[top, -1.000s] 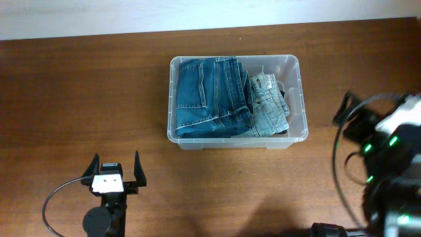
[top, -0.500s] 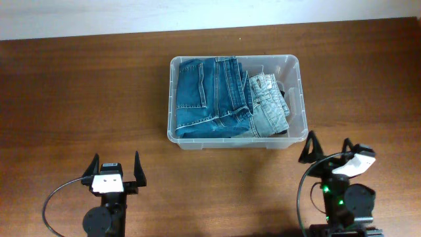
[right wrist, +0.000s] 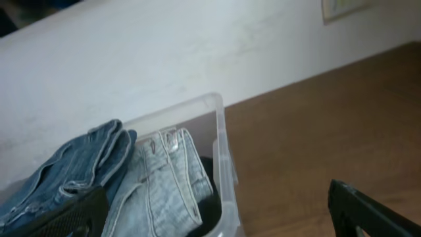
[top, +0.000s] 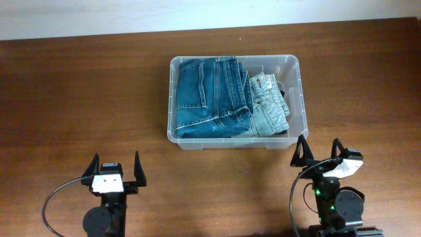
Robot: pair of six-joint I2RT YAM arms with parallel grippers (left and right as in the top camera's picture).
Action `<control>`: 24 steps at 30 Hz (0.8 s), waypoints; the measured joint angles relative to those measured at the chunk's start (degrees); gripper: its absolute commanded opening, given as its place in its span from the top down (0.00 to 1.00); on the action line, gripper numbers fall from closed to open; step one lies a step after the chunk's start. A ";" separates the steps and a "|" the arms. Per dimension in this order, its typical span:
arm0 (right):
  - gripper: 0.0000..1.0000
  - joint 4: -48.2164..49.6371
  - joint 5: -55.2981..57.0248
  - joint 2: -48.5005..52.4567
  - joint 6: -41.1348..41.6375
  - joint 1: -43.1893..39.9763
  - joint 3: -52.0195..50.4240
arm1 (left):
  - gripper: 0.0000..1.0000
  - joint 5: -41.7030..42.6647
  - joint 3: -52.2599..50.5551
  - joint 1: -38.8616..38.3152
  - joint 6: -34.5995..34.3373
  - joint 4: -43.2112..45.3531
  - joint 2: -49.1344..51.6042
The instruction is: Pack container
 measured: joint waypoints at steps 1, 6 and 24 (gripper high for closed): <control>0.02 0.59 0.00 0.00 -0.52 0.00 -0.15 | 0.01 0.00 0.00 0.00 0.00 0.00 0.00; 0.01 1.88 -0.02 -0.04 -3.93 0.00 -1.68 | 0.01 0.00 0.00 0.00 0.00 0.00 0.00; 0.02 -1.40 -2.03 -0.11 -10.80 0.00 -1.90 | 0.01 0.00 0.00 0.00 0.00 0.00 0.00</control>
